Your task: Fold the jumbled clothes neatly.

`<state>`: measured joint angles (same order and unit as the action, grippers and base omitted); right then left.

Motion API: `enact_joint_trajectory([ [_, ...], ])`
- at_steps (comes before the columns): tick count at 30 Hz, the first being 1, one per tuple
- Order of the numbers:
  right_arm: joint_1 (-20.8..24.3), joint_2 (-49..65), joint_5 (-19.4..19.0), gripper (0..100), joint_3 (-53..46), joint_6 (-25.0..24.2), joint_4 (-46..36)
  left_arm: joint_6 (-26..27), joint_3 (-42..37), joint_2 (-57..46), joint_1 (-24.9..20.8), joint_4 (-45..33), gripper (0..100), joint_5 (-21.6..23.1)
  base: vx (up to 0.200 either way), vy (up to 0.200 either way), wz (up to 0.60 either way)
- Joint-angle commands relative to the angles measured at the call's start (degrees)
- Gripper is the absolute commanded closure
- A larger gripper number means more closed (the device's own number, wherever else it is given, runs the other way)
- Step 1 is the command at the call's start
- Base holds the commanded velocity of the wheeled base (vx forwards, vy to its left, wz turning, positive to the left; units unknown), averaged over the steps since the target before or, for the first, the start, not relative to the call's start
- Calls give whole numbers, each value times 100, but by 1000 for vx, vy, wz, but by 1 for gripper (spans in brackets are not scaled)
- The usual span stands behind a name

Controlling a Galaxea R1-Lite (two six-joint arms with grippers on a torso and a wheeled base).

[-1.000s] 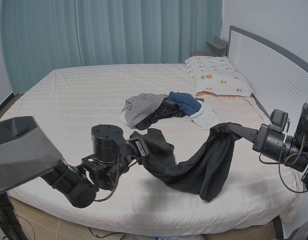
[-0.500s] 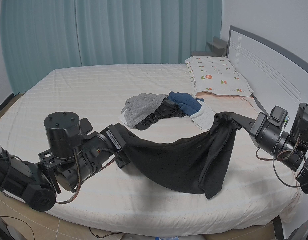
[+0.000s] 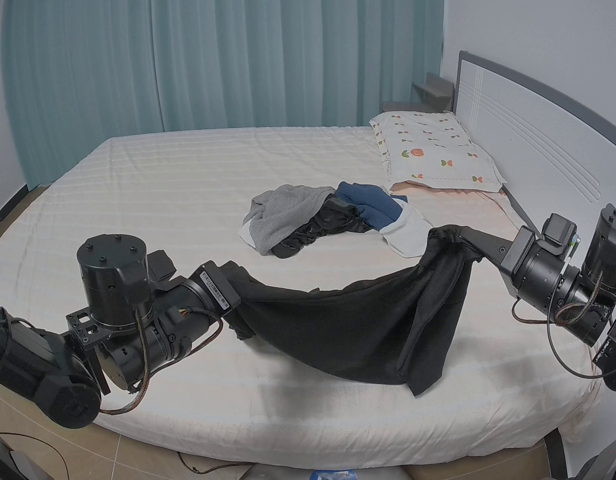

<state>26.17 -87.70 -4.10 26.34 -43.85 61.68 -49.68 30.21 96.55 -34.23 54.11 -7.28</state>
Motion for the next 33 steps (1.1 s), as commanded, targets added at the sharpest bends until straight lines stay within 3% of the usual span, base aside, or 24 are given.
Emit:
enact_joint_trajectory([
  [1,2,7,-3,100,-6,-1,1,-16,-15,4,4,3,100,-2,-200,0,0],
  [16,-51,-125,-12,100,2,8,1,-183,47,13,233,55,100,227,0,0,0],
  [23,-86,-195,40,100,46,34,-7,-165,55,-40,400,64,100,236,0,200,0],
  [26,-86,-256,137,100,64,43,-7,-156,55,-40,400,64,100,236,0,200,0],
  [31,99,-529,902,100,266,166,-7,-156,47,-154,391,64,100,227,0,200,0],
  [33,107,-573,1016,100,310,201,-7,-156,47,-172,400,64,100,227,0,200,0],
])
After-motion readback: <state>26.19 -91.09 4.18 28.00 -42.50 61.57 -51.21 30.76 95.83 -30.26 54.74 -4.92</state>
